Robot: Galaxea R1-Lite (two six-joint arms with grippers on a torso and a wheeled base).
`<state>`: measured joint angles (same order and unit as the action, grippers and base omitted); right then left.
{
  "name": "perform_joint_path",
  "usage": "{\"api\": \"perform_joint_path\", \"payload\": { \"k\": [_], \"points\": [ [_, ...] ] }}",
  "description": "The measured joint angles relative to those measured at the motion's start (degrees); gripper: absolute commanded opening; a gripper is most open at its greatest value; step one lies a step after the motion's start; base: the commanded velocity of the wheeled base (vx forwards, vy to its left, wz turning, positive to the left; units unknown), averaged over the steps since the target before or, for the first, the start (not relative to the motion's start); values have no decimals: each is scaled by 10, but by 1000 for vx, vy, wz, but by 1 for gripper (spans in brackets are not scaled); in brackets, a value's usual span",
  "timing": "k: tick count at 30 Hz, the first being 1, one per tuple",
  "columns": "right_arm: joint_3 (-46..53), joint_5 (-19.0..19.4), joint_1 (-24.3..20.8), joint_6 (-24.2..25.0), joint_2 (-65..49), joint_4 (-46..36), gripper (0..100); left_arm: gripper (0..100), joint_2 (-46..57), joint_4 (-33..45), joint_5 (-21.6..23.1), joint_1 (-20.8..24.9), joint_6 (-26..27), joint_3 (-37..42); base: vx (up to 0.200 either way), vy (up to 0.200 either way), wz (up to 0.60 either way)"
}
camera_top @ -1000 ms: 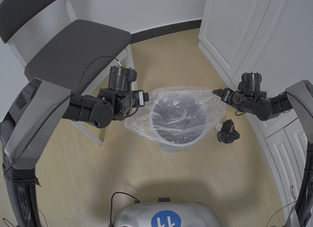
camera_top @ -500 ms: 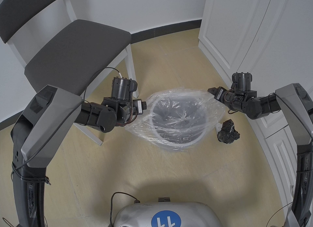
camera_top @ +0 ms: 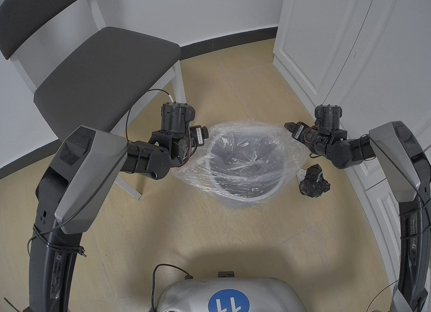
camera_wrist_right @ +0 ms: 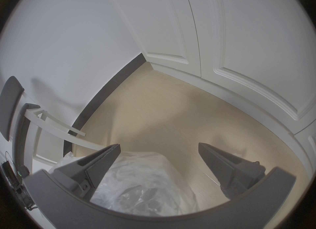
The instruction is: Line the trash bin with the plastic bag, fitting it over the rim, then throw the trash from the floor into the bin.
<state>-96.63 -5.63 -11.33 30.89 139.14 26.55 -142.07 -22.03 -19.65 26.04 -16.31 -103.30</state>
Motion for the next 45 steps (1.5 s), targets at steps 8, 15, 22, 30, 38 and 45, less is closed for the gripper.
{"api": "perform_joint_path", "payload": {
  "k": [8,15,22,30,38,45],
  "points": [
    [-43,-30,1,44,29,58,100,100,-25,-28,-1,3,-7,-42,0,0,0],
    [11,-24,-3,42,-14,65,100,100,15,-61,-1,20,-6,36,0,0,0],
    [158,50,-9,-44,-93,64,100,100,71,-103,1,35,25,159,0,0,0],
    [227,79,-11,-124,-130,55,100,100,100,-111,7,23,48,245,0,0,0],
    [204,73,-3,-127,-103,56,100,100,84,-111,8,8,50,247,0,0,0],
    [168,51,-1,-119,-73,62,100,100,46,-109,6,6,60,186,0,0,0]
  ]
}}
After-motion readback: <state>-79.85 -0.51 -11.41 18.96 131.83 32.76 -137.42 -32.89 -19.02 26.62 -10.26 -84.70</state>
